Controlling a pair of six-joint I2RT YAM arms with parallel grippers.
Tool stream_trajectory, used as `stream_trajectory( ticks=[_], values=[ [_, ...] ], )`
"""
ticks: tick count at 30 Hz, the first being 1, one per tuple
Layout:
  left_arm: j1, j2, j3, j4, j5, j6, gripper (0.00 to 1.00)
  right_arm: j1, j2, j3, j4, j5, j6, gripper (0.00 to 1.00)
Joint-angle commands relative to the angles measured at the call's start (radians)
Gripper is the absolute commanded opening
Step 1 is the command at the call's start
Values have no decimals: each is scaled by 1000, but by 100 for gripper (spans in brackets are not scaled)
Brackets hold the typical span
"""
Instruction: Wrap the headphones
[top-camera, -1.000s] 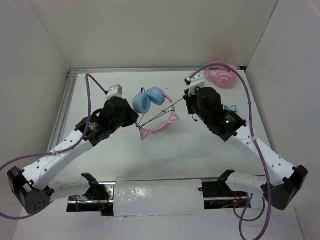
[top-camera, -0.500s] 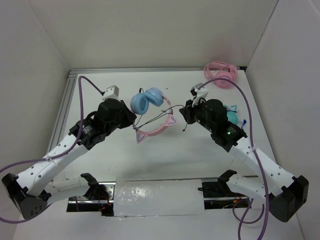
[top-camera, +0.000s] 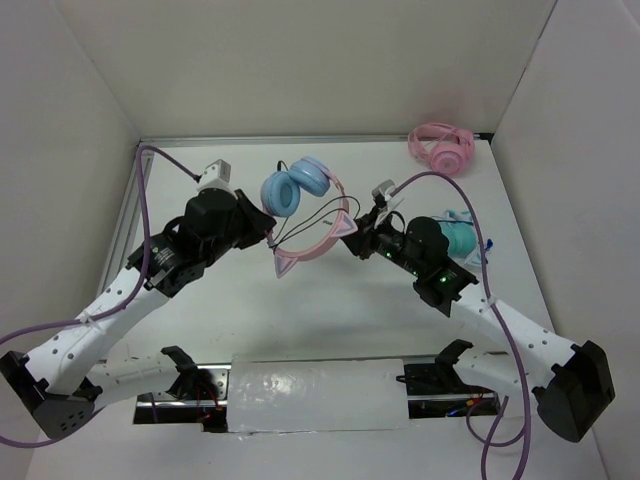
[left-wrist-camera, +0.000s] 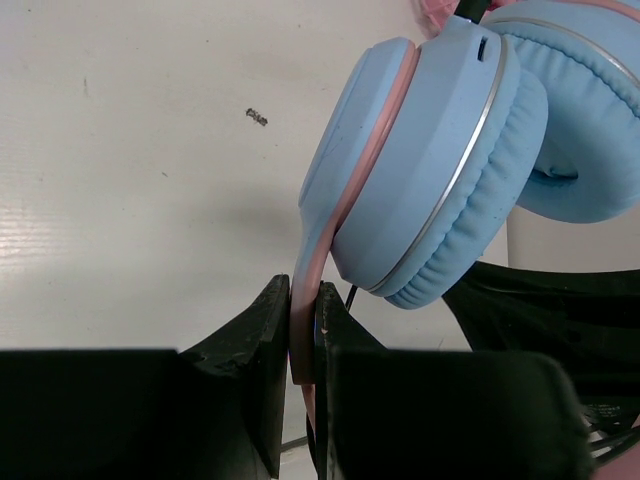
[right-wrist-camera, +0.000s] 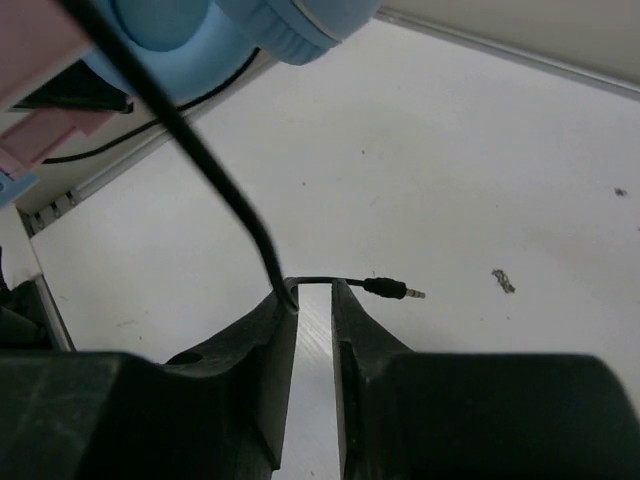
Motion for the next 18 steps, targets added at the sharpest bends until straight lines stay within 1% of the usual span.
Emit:
stream_trajectory(
  ticks=[1, 5, 10, 12, 14, 18],
  values=[
    [-4, 1, 82, 98, 20, -18, 0, 21, -9, -32, 191, 11, 5, 28],
    [-2, 2, 113, 73, 5, -33, 0, 38, -73, -139, 301, 68, 10, 39],
    [-4, -5, 138, 41, 31, -41, 0, 58, -184, -276, 459, 190, 8, 40],
    [-4, -16, 142, 43, 52, -39, 0, 61, -191, -290, 509, 214, -10, 43],
    [-5, -22, 151, 36, 62, -34, 0, 61, -198, -305, 535, 255, -31, 44],
    [-7, -21, 171, 15, 77, -31, 0, 67, -224, -328, 558, 249, -85, 49]
  ],
)
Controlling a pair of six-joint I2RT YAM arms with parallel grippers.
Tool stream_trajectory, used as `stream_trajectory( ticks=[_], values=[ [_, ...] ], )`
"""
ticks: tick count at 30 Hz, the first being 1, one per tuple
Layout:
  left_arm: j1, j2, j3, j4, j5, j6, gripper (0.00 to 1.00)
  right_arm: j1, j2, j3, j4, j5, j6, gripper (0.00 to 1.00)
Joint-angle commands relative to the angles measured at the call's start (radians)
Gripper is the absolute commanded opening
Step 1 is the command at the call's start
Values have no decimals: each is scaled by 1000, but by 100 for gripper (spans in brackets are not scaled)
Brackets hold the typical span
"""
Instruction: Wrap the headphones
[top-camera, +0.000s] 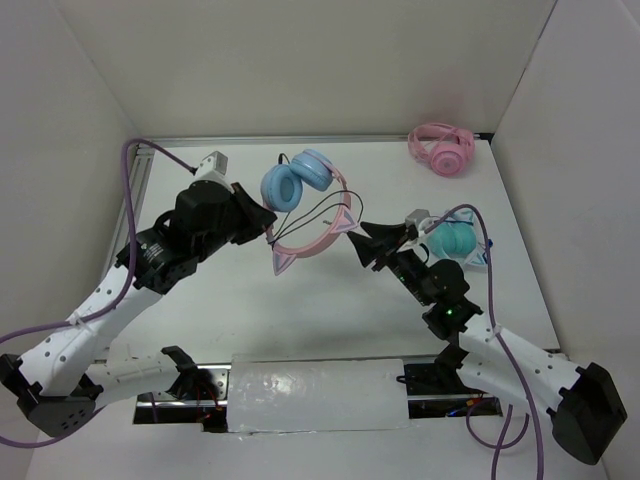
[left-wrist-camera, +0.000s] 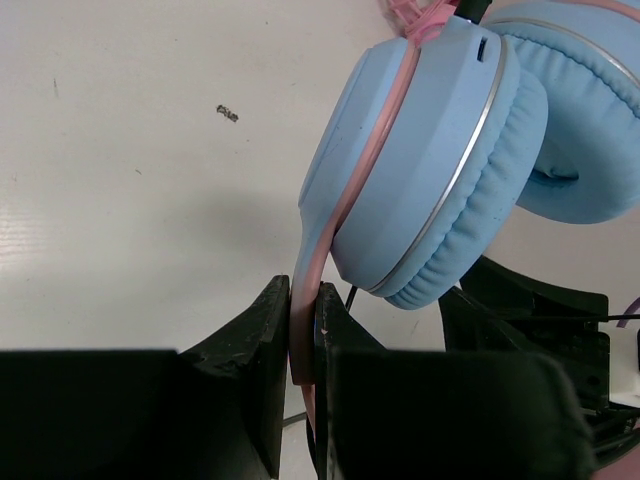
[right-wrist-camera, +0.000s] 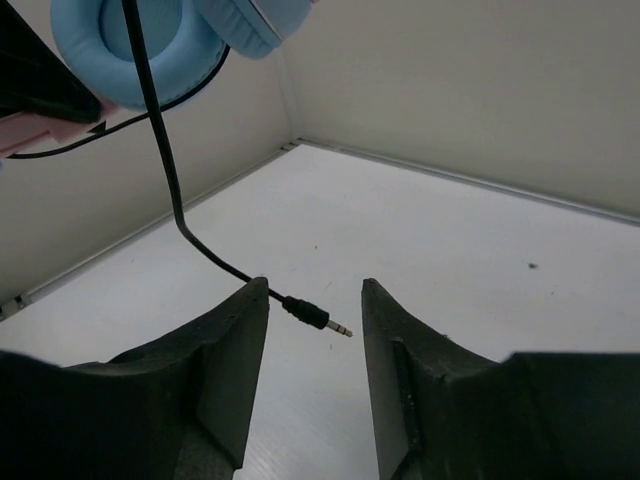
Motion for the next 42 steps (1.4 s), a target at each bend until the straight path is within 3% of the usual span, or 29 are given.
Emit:
stream_trajectory(
  ticks=[1, 6, 7, 10, 12, 15, 21, 32, 38, 39, 42],
  values=[
    [-7, -36, 70, 72, 37, -27, 0, 15, -34, -15, 123, 39, -77, 52],
    [-5, -49, 64, 72, 43, -38, 0, 17, -45, 22, 54, -22, -133, 59],
    [-7, -49, 63, 75, 40, -38, 0, 18, -44, 25, 48, -41, -161, 67],
    [-7, -45, 69, 71, 40, -41, 0, 21, -42, 19, 36, -84, -163, 72],
    [-7, -40, 75, 63, 42, -41, 0, 25, -34, 22, 28, -105, -165, 85],
    [-7, -48, 67, 71, 48, -36, 0, 29, -19, 35, 15, -99, -168, 94],
    [-7, -62, 67, 65, 36, -38, 0, 29, -1, 63, -19, -119, -185, 98],
    [-7, -77, 67, 66, 49, -27, 0, 29, 5, 95, -73, -118, -197, 96],
    [-7, -88, 75, 60, 75, -12, 0, 31, 96, 75, 56, -163, -195, 90],
    [-7, -89, 75, 61, 86, -7, 0, 31, 107, 80, 59, -173, -195, 87],
    [-7, -94, 81, 60, 86, -9, 0, 32, 131, 83, 88, -219, -194, 53]
  ],
)
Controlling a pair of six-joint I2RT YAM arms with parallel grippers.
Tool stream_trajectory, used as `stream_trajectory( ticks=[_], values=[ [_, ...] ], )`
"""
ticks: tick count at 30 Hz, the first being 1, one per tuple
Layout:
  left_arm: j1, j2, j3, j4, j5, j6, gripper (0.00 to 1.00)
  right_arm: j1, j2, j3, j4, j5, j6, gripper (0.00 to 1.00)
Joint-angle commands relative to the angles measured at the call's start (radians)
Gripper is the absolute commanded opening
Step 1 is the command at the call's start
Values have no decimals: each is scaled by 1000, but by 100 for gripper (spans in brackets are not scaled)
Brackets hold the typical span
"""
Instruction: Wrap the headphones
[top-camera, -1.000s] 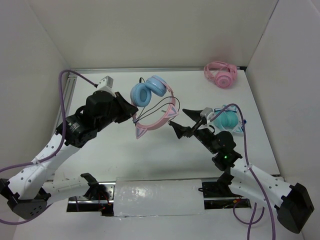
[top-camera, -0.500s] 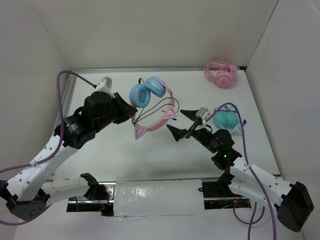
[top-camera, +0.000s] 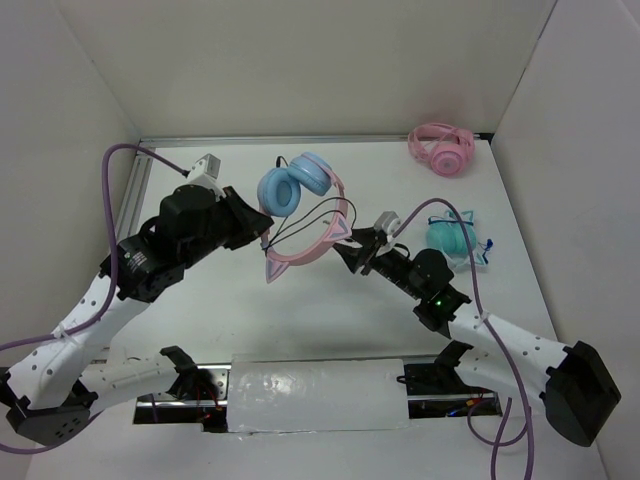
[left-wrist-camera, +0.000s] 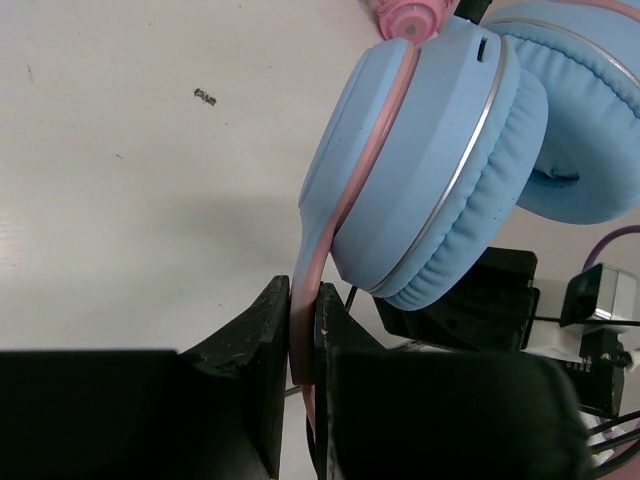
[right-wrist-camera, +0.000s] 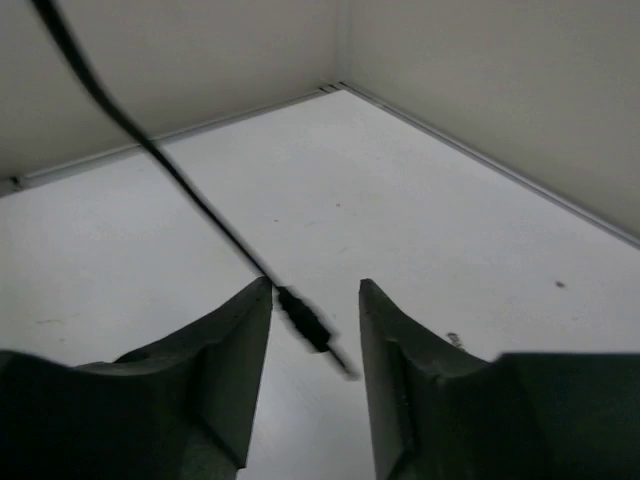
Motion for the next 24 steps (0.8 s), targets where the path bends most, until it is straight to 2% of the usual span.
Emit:
stream_trajectory(
  ticks=[1, 2, 4, 11, 15, 19, 21, 24],
  values=[
    [-8, -37, 69, 101, 26, -15, 0, 11, 9, 21, 117, -65, 1, 44],
    [-8, -38, 66, 98, 24, -19, 0, 17, 8, 11, 136, -73, 11, 19],
    [-7, -38, 63, 99, 21, -25, 0, 25, 0, -13, 177, -64, 13, 0],
    [-7, -17, 66, 85, 17, -51, 0, 65, -37, -46, 170, -76, -19, 0],
    [-7, -12, 72, 58, -8, -149, 0, 103, -11, -53, 162, -81, -16, 0],
    [-7, 21, 86, -20, -45, -274, 0, 157, 95, -53, 235, -63, 5, 0],
    [-8, 40, 96, -49, -64, -330, 0, 178, 188, -52, 343, -53, 30, 0],
    [-10, 92, 127, -114, -120, -399, 0, 197, 310, -14, 405, -98, 73, 0]
  ],
)
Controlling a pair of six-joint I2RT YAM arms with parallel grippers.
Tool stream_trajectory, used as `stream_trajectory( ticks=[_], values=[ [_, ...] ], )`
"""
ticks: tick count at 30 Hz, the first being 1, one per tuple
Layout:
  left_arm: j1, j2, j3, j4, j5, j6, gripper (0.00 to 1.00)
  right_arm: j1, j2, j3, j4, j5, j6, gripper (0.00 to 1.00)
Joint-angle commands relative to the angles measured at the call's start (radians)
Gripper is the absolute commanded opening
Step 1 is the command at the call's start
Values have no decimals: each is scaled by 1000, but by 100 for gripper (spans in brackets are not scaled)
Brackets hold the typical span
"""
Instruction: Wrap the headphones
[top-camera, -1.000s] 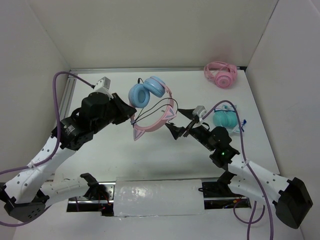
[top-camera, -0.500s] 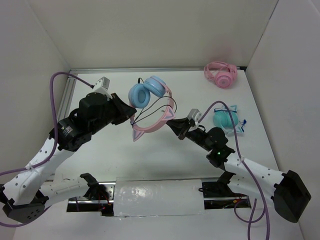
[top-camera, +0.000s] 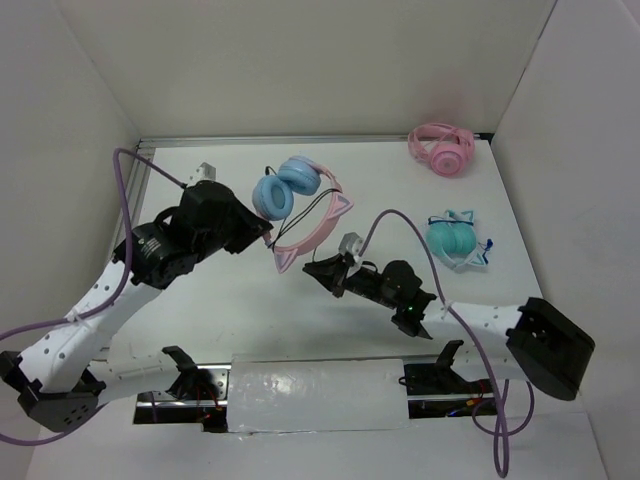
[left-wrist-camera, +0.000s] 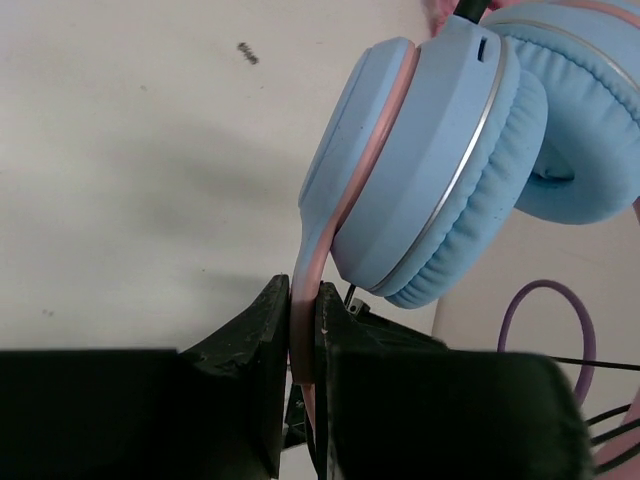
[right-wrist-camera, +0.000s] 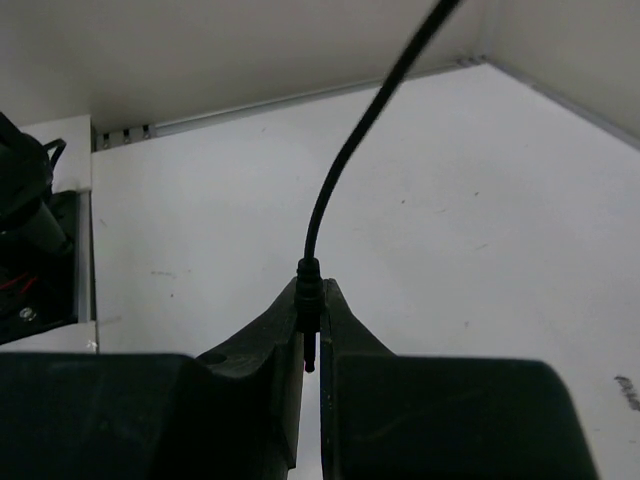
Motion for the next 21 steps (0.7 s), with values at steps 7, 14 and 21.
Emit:
stream_trajectory(
  ticks=[7, 14, 21],
  values=[
    [-6, 126, 130, -99, -168, -267, 0, 79, 182, 17, 242, -29, 118, 0],
    [-6, 317, 197, -242, -211, -417, 0, 82, 183, 15, 180, 56, 216, 0],
    [8, 497, 260, -337, -189, -558, 0, 82, 199, -2, 77, 173, 322, 0]
  ],
)
